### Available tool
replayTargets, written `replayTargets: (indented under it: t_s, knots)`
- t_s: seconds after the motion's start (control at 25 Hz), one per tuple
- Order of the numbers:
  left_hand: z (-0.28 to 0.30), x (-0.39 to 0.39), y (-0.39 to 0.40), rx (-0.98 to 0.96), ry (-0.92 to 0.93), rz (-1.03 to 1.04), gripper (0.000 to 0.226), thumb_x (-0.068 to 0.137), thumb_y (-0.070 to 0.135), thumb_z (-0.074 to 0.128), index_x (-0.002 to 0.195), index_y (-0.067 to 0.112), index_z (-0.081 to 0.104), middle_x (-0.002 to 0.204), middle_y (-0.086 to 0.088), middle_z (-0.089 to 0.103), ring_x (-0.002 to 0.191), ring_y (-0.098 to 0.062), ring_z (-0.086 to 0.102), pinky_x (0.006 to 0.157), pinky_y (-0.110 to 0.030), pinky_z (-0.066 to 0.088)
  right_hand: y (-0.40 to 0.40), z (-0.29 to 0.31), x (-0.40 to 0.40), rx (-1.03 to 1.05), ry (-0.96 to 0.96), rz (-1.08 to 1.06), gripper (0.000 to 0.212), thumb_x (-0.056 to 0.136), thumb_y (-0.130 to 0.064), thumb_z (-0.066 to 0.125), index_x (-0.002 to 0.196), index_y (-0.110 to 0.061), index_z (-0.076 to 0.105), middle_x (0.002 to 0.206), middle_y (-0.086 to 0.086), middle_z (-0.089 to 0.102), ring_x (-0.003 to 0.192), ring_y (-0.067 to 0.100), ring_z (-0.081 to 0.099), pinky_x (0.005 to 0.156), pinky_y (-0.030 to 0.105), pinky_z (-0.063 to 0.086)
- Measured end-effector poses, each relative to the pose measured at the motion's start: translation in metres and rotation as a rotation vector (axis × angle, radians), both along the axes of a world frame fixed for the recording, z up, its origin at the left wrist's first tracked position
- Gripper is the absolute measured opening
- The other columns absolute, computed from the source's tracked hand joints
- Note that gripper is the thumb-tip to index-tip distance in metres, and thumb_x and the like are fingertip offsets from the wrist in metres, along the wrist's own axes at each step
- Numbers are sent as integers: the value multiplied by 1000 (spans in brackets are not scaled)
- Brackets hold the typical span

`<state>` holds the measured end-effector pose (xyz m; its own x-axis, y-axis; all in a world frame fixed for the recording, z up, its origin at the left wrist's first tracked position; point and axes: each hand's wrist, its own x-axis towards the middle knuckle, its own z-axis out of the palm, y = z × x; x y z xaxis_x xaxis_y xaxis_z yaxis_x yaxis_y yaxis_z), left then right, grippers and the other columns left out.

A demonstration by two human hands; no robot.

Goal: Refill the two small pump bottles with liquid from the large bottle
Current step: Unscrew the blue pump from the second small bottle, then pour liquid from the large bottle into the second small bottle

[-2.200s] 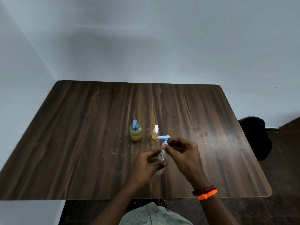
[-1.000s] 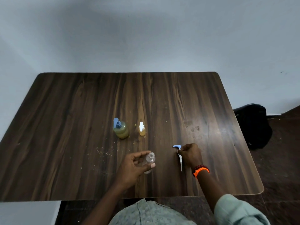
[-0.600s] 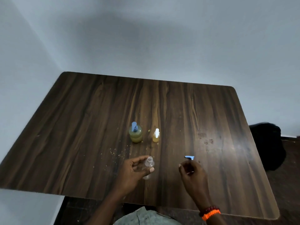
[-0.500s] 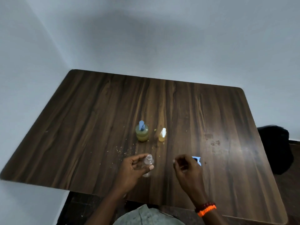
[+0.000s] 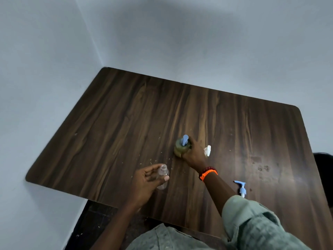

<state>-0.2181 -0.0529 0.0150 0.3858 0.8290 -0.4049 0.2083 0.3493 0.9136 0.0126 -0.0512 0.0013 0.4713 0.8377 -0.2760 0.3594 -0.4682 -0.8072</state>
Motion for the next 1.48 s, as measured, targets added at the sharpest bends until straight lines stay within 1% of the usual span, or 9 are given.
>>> replayTargets:
  t_s: [0.36, 0.56, 0.76, 0.88, 1.0, 1.12, 1.24, 1.32, 1.48]
  knots:
    - [-2, 3, 6, -14, -5, -44, 44, 77, 5, 89, 116, 21, 78, 109, -3, 84, 105, -21, 80, 99, -53, 61, -20, -37, -7, -38, -81, 15, 90, 66, -47, 92, 141, -22, 49, 137, 1, 60, 125, 19, 58, 107, 42, 50]
    - [5, -5, 1, 3, 3, -41, 44, 78, 5, 89, 117, 21, 77, 110, -1, 83, 105, -18, 80, 97, -49, 63, -13, -36, 1, 11, -17, 108, 73, 74, -21, 93, 138, -18, 56, 124, -6, 66, 116, 16, 66, 105, 40, 55]
    - [7, -5, -5, 2, -17, -24, 48, 77, 5, 89, 122, 15, 76, 110, -5, 83, 107, -25, 79, 98, -51, 62, -62, -19, -17, 124, 54, 37, 70, 69, -43, 93, 127, -27, 57, 116, -10, 70, 105, 10, 69, 94, 39, 60]
    - [9, -4, -13, -10, -47, -84, 48, 78, 5, 87, 123, 16, 74, 110, -4, 83, 108, -26, 79, 92, -43, 65, -109, -5, -33, 165, 161, -17, 72, 66, -31, 92, 130, -29, 57, 116, -2, 72, 106, 15, 72, 94, 43, 60]
    - [9, 0, -24, -24, -71, -168, 44, 80, 3, 86, 120, 19, 75, 108, -3, 84, 109, -27, 78, 88, -37, 65, -150, 14, -48, 229, 147, -40, 77, 69, -18, 92, 132, -39, 51, 113, -12, 70, 100, 12, 73, 87, 33, 59]
    - [12, 7, -30, -34, -97, -252, 41, 81, 2, 84, 117, 20, 76, 109, -2, 84, 109, -24, 78, 89, -33, 64, -171, 39, -54, 311, 48, -11, 108, 78, -19, 92, 159, -35, 22, 142, -33, 50, 122, 0, 62, 99, 17, 53]
    - [18, 12, -31, -15, -123, -347, 44, 76, 13, 86, 119, 18, 76, 113, -3, 83, 111, -24, 77, 94, -42, 64, -180, 55, -52, 382, -66, 86, 109, 81, -23, 90, 162, -29, 19, 161, -24, 33, 138, 0, 50, 110, 14, 44]
    - [20, 15, -30, 10, -142, -398, 51, 73, 18, 87, 122, 15, 75, 115, -3, 82, 113, -24, 77, 97, -42, 63, -185, 59, -52, 396, -98, 123, 99, 78, -20, 92, 156, -29, 30, 152, -23, 43, 129, 2, 57, 105, 14, 47]
    - [26, 18, -29, 57, -140, -439, 53, 74, 20, 88, 125, 14, 74, 118, -3, 81, 114, -22, 76, 99, -40, 62, -192, 62, -53, 340, -101, 145, 104, 75, -18, 92, 152, -38, 25, 132, -39, 47, 114, -5, 60, 93, 5, 47]
